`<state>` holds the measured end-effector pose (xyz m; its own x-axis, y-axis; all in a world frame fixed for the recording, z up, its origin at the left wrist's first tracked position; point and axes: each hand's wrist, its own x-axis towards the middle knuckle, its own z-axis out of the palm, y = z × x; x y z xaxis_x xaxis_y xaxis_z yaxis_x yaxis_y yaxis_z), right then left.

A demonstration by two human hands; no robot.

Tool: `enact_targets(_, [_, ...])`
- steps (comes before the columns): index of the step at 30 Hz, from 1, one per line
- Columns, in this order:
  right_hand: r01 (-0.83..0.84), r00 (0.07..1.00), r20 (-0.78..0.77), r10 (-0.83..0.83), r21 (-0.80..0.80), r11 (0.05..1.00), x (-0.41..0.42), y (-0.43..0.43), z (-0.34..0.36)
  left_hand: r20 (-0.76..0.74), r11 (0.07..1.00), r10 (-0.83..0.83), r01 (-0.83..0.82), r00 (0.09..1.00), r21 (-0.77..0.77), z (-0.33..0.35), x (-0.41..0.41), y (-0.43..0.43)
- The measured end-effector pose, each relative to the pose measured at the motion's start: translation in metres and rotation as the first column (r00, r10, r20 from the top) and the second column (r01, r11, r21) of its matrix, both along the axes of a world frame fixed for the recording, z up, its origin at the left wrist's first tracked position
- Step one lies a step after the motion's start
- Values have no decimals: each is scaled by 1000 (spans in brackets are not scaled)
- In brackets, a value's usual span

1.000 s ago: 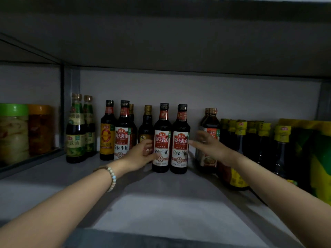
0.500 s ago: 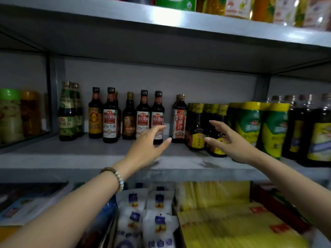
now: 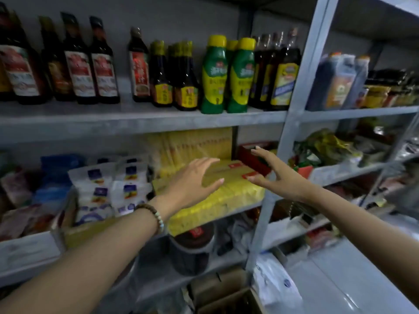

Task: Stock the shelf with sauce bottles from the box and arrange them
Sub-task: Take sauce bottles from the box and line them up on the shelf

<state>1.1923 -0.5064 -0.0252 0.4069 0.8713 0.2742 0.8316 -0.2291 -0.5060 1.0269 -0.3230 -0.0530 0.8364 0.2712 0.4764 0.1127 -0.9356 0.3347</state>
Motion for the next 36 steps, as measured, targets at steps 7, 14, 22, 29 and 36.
enact_targets(7, [32, 995, -86, -53, -222, 975, 90, -84, -128, -272, 993, 5, -37, 962, -112, -120, 82, -79])
enact_targets(14, [-64, 972, -233, -26, -372, 926, 135, -125, -267, -476, 954, 37, -174, 879, -246, -251, 109, -118])
enact_targets(22, [-61, 913, -385, -133, -451, 890, 142, -120, -417, -656, 907, 78, -327, 751, -267, -381, 111, -102])
enact_targets(29, [-28, 861, -460, -217, -469, 883, 157, -104, -584, -725, 856, 37, -396, 688, -332, -544, 128, -90])
enact_targets(36, [-73, 782, -586, -212, -423, 903, 182, -68, -759, -686, 799, 75, -455, 723, -393, -720, 148, -68])
